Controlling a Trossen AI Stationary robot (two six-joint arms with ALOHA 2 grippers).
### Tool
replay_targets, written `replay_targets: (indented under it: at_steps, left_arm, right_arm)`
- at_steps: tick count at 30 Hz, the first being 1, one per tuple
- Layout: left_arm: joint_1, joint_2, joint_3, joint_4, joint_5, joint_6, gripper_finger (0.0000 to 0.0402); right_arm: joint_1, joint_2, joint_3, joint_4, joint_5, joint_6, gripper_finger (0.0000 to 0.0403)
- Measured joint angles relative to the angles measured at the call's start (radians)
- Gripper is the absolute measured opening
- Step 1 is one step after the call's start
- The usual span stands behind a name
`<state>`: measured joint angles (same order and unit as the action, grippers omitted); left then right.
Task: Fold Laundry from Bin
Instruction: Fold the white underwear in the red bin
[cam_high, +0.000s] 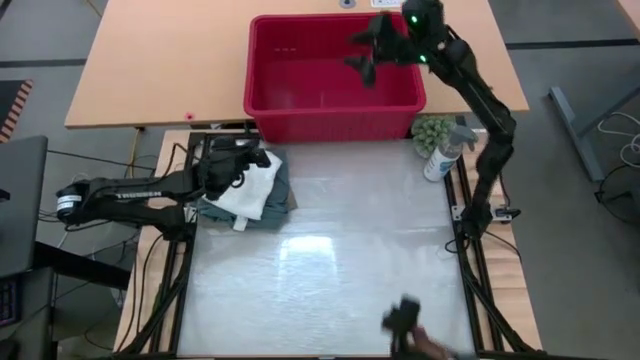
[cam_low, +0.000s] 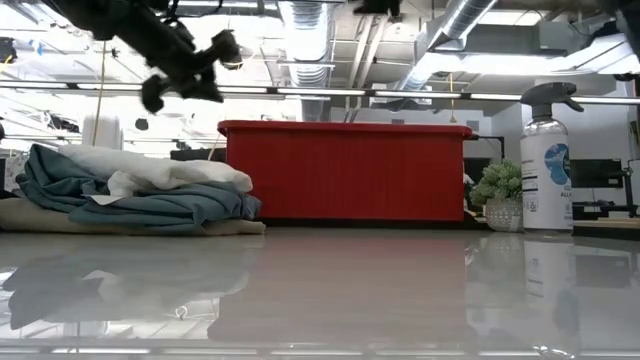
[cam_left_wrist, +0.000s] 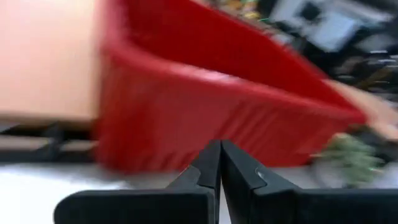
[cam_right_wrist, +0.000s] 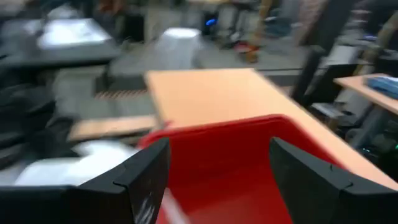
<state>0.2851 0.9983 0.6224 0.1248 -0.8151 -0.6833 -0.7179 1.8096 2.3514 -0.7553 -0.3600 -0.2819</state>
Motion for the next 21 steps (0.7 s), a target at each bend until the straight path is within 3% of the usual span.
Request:
replay_targets:
  at_steps: [2, 7, 12, 17, 21]
  left_arm:
    - [0.008, 0.004, 0.012, 0.087, 0.059, 0.071, 0.0]
    - [0.012, 0.003, 0.042, 0.178, 0.071, 0.244, 0.0009]
    - [0.035, 0.001, 0.093, 0.183, 0.126, 0.453, 0.0046]
    - [0.125, 0.003, 0.106, 0.182, 0.222, 0.468, 0.0088]
    - [0.231, 0.004, 0.106, 0.185, 0.356, 0.4, 0.0111]
  right_arm:
    - [-0.052, 0.055, 0.0, 0.112, 0.006, 0.058, 0.0294]
    - [-0.125, 0.215, 0.0, 0.352, 0.083, 0.205, 0.0294]
    - [-0.153, 0.375, -0.002, 0.469, 0.271, 0.179, 0.0294]
    - [-0.151, 0.486, -0.002, 0.482, 0.433, 0.07, 0.0294]
    - [-0.136, 0.528, -0.002, 0.388, 0.47, 0.006, 0.0294]
